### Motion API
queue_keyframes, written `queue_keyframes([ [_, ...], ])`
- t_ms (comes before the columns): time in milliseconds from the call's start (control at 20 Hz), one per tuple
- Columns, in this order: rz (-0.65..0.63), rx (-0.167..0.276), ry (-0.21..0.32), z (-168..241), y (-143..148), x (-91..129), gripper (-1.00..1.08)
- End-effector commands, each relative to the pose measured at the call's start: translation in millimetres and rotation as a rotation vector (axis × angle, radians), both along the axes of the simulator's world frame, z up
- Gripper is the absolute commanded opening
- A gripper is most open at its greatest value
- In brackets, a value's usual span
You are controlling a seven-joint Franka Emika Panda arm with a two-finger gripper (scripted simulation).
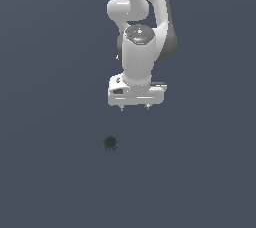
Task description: Pick up the object and move it to a goal position.
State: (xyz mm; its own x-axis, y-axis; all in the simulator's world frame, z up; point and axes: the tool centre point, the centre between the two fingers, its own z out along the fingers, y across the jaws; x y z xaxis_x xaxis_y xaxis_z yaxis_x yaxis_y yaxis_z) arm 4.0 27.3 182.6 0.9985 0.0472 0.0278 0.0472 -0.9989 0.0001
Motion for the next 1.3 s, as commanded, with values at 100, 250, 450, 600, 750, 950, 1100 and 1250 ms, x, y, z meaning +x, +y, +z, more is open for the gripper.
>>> queue_keyframes([
  [100,0.001,0.001,-0.001,1.1,2.3,0.1,1.0],
  [250,0.006,0.007,-0.008,6.9,14.0,0.4,1.0],
  [450,0.01,0.015,-0.015,14.4,28.9,0.1,1.0],
  [600,0.01,0.015,-0.015,14.1,28.3,0.1,1.0],
  [750,0.019,0.014,-0.014,12.0,26.0,2.4,1.0],
  [950,0.044,0.011,-0.012,5.9,19.6,8.9,1.0],
  [1100,0.073,0.008,-0.01,-1.2,12.1,16.0,1.0],
  [1250,0.111,0.005,-0.006,-10.7,2.1,24.8,1.0],
])
